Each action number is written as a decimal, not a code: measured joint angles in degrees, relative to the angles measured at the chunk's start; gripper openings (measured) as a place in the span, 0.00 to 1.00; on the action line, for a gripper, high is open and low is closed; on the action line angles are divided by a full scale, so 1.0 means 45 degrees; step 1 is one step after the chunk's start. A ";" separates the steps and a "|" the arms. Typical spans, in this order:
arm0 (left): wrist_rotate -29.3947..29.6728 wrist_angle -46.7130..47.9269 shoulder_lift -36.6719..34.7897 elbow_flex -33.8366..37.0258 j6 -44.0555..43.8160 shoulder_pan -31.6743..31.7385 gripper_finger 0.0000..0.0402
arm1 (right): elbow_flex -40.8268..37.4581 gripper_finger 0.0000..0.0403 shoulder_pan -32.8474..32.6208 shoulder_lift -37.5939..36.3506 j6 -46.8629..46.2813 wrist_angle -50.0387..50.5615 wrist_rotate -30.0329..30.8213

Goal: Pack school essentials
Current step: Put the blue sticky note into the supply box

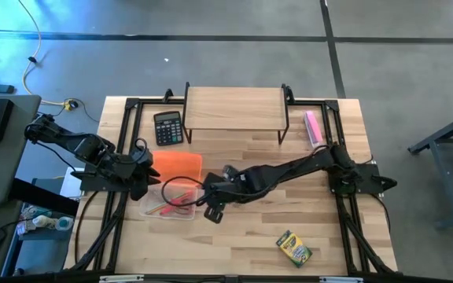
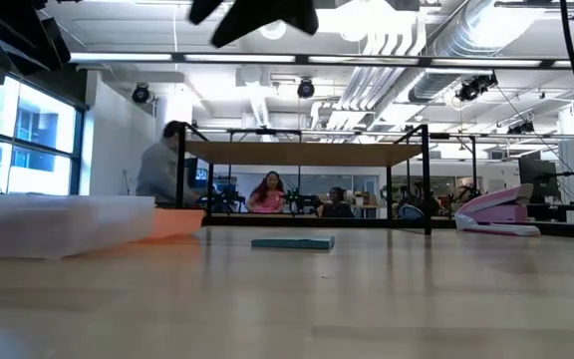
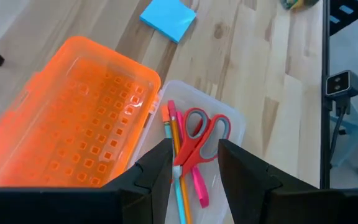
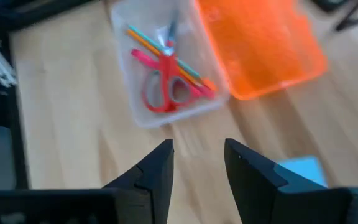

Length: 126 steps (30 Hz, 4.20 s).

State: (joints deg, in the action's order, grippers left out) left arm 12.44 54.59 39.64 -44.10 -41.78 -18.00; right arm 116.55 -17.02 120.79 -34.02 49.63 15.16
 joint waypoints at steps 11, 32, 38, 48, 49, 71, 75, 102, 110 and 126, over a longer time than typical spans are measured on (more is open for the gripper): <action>0.0411 -0.2042 -0.0147 0.0002 0.2086 0.0000 0.29 | 0.0000 0.33 -0.0235 -0.1154 -0.0583 0.3787 0.1766; 0.0513 -0.6607 -0.5615 0.4747 0.3291 -0.0005 0.29 | -0.0011 0.33 -0.0311 -0.2070 -0.2418 0.6978 0.2058; 0.0455 -0.7565 -0.6987 0.5915 0.3678 -0.0005 0.29 | -0.0015 0.33 -0.0311 -0.2504 -0.3101 0.7830 0.2081; 0.0018 -0.8732 -0.8757 0.7670 0.3668 -0.0005 0.29 | -0.0015 0.33 -0.0306 -0.3359 -0.3356 0.7921 0.2153; -0.0041 -0.8807 -0.8752 0.7787 0.3671 -0.0005 0.29 | -0.0013 0.33 -0.0305 -0.3453 -0.3355 0.7939 0.2198; 0.0274 -1.0172 -0.8728 0.8854 0.4455 0.0000 0.29 | -0.0015 0.33 -0.0601 -0.6175 -0.4420 0.8355 0.2049; 0.0274 -1.0172 -0.8728 0.8851 0.4429 0.0000 0.29 | -0.0315 0.33 -0.0955 -0.6193 -0.4473 0.8451 0.2045; 0.0274 -1.0158 -0.8728 0.8840 0.4421 0.0000 0.29 | -0.8090 0.33 0.0201 -0.7330 -0.2183 -0.0250 0.0763; 0.0272 -1.0158 -0.8728 0.8840 0.4421 0.0001 0.29 | -0.8189 0.33 0.0376 -0.6909 0.1723 -0.0977 0.1855; 0.0279 -1.0172 -0.8719 0.8840 0.4421 0.0005 0.29 | -0.8184 0.50 0.1628 -0.5715 0.6338 -0.2350 0.0231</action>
State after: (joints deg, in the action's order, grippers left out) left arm 13.69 8.82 0.40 -4.32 -21.89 -17.98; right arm 79.72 -9.69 95.07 -5.50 39.05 16.20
